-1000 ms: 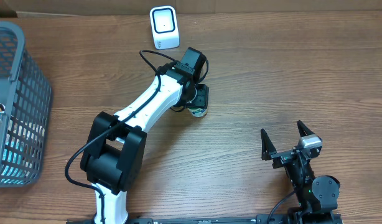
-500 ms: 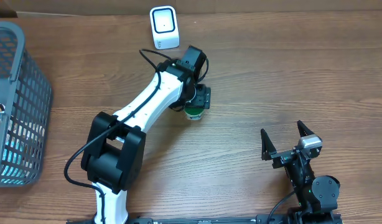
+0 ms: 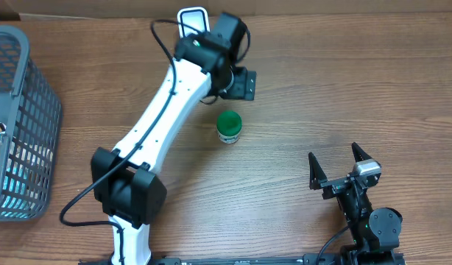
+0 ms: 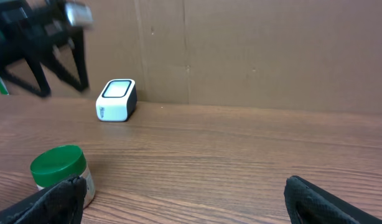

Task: Scan the item barcode
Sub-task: 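Release the jar on the table and withdraw the left gripper, then reach into the basket and grasp the mint-green wipes pack, left gripper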

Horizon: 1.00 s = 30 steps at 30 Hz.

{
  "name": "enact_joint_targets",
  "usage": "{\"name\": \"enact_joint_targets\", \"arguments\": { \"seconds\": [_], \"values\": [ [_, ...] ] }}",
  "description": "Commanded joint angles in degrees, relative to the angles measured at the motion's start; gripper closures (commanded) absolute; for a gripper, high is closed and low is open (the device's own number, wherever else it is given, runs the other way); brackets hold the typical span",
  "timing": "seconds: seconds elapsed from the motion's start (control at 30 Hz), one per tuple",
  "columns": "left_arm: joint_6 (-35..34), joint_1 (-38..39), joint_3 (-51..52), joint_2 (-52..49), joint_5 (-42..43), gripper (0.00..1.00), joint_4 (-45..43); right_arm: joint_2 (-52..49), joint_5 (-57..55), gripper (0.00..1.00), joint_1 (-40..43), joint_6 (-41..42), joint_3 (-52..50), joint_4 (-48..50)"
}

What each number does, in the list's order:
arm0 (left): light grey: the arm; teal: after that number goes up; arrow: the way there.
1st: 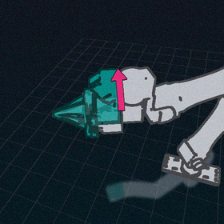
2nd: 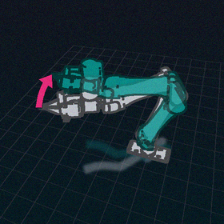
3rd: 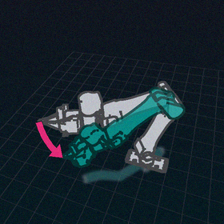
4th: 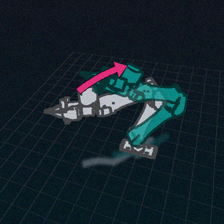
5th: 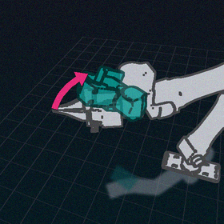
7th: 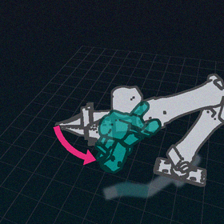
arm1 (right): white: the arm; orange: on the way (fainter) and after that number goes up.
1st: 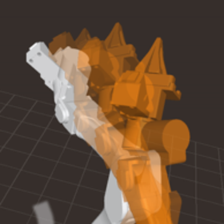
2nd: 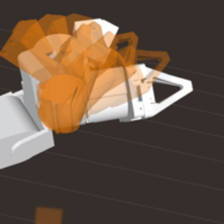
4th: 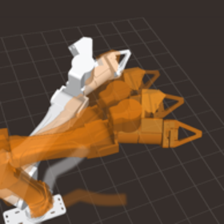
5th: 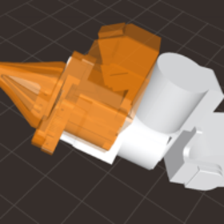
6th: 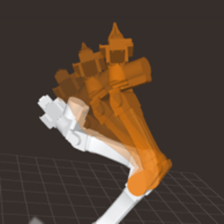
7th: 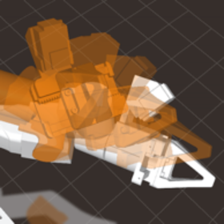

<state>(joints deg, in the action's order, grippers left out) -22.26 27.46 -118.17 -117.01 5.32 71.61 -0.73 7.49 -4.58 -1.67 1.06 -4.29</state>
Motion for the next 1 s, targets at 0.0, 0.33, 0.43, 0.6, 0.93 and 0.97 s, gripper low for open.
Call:
{"name": "enact_joint_targets", "arguments": {
  "seconds": [0.0,0.33,0.43,0.6,0.93,0.97],
  "values": [
    [1.97,-3.32,-8.17,3.48,-2.62,0.07,4.00,0.57,0.28,0.00,0.11,0.20,-0.61,0.28],
    [2.99,-20.31,-20.50,15.43,-7.63,0.00,17.05,0.57,0.28,0.00,0.11,0.20,-0.61,0.28],
    [2.95,-29.03,-20.50,19.54,-6.97,0.00,18.71,0.57,0.28,0.00,0.11,0.20,-0.61,0.28],
    [2.62,-44.52,-20.48,23.26,-5.49,0.00,20.09,0.57,0.28,0.00,0.11,0.20,-0.61,0.28],
    [-3.45,-63.67,-20.31,20.37,-5.81,0.01,20.68,0.57,0.28,0.00,0.11,0.20,-0.61,0.28],
    [-3.17,-64.39,-20.31,20.09,-5.97,0.01,20.94,0.57,0.28,0.00,0.11,0.20,-0.61,0.28]
  ]
}}
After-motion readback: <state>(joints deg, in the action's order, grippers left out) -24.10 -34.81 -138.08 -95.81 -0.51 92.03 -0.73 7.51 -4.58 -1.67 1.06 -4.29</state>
